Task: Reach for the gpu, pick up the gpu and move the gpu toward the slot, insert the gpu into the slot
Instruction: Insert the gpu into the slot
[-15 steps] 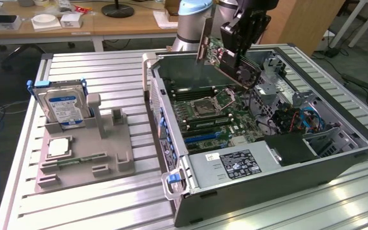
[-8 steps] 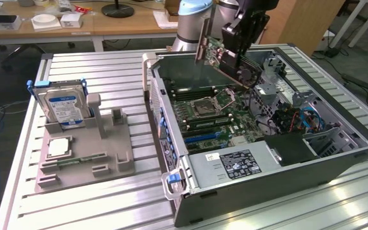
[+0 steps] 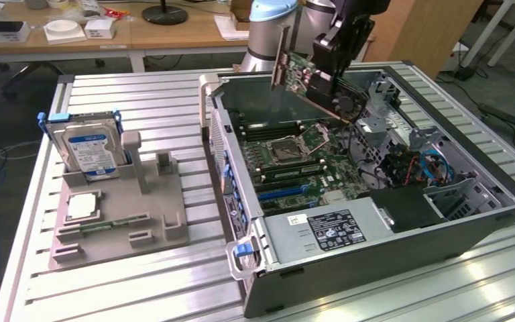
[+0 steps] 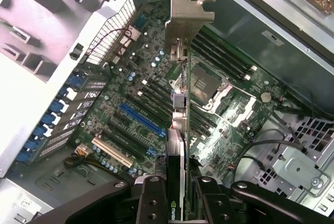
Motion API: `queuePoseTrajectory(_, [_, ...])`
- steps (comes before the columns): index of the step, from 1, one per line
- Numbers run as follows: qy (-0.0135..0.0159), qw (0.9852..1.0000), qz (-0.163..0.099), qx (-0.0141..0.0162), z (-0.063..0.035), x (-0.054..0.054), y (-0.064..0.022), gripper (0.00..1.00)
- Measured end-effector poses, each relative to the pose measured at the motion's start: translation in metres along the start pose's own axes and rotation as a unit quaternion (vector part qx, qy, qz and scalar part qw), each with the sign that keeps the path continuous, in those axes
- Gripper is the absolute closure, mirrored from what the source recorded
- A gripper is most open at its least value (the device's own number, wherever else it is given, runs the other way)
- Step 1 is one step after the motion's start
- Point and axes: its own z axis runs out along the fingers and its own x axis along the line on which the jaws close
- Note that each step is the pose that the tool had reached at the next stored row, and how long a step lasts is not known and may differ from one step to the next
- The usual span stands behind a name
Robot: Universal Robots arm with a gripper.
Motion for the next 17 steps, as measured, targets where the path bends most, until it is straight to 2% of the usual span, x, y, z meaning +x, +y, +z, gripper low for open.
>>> queuePoseTrajectory(9, [0.0003,0.9994,-0.036,0.0,0.0,0.0003,-0.0004,0.74])
queuePoseTrajectory(17, [0.0006,0.9977,-0.068,0.0,0.0,0.0005,-0.0008,0.74])
